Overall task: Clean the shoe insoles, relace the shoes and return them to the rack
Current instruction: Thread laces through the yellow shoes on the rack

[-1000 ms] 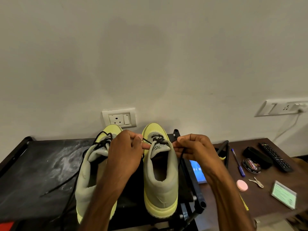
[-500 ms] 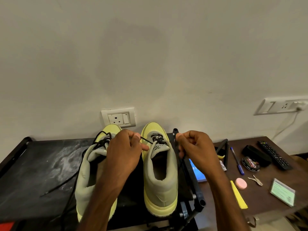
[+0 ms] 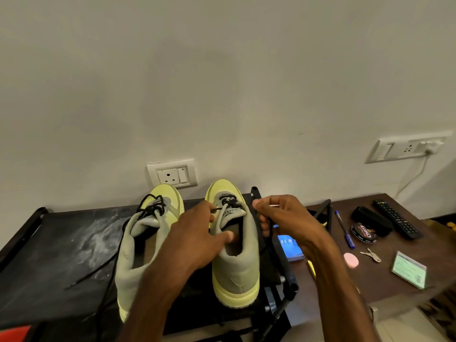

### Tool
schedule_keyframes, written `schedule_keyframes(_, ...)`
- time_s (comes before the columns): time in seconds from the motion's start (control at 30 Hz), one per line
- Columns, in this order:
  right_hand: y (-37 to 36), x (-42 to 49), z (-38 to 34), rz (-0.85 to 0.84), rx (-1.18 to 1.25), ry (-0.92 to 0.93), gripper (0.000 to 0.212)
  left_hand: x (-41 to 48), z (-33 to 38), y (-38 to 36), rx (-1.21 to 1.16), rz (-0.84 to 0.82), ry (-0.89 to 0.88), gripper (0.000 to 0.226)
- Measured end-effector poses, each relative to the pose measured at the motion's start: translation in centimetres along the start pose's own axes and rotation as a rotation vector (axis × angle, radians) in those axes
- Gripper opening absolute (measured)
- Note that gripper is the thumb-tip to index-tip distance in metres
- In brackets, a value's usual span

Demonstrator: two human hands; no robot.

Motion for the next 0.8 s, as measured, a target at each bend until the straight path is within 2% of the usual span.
schedule_keyframes(0.07,0.2,-0.6,0.5,-0.044,-0.126,-0.039,0.035,0.0,0.1,0.7,0.045,0.128,-0.006,0.054)
schedule_keyframes(0.13,0.5,-1.2,1.3,-0.104,-0.214,-0.092,0.035,0.1,-0.3,1.2,0.042,0.181,0.023,0.047)
schedule_keyframes(0.23,0.5,-1.8,1.2,-0.149,-0.04,-0.097,0.032,0.4,-0.7,1.3,0.056,0.202,0.053,0.043)
schedule_keyframes(0.4,2.1,-2.1,-2.3,-0.018,0.366,0.092,0.031,0.3,-0.5,0.9,0.072,0.205,0.043,0.048)
schedule_keyframes(0.5,2.6,-2.1,-3.8,0.01,0.489,0.206,0.033,0.2,-0.2,1.0,0.087,0.212,0.032,0.047)
schedule_keyframes(0.57,2.7,-2.1,-4.3,0.019,0.516,0.267,0.032,0.1,0.0,1.1,0.077,0.21,0.019,0.044)
schedule_keyframes(0.7,2.4,-2.2,-5.0,0.078,0.452,0.353,0.031,0.0,-0.2,1.8,0.038,0.229,0.014,0.024)
schedule_keyframes(0.8,2.2,-2.4,-5.6,0.158,0.37,0.392,0.031,-0.3,0.2,2.9,0.034,0.266,-0.027,0.031)
Point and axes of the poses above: each hand's wrist, its own x-axis towards the middle knuckle, its own y-axis out of the back of the hand, z = x × y, the point moved 9 cm from there along x, towards the middle knuckle, and after that the axes turned 6 degrees about -x, right-handed, at the moved point
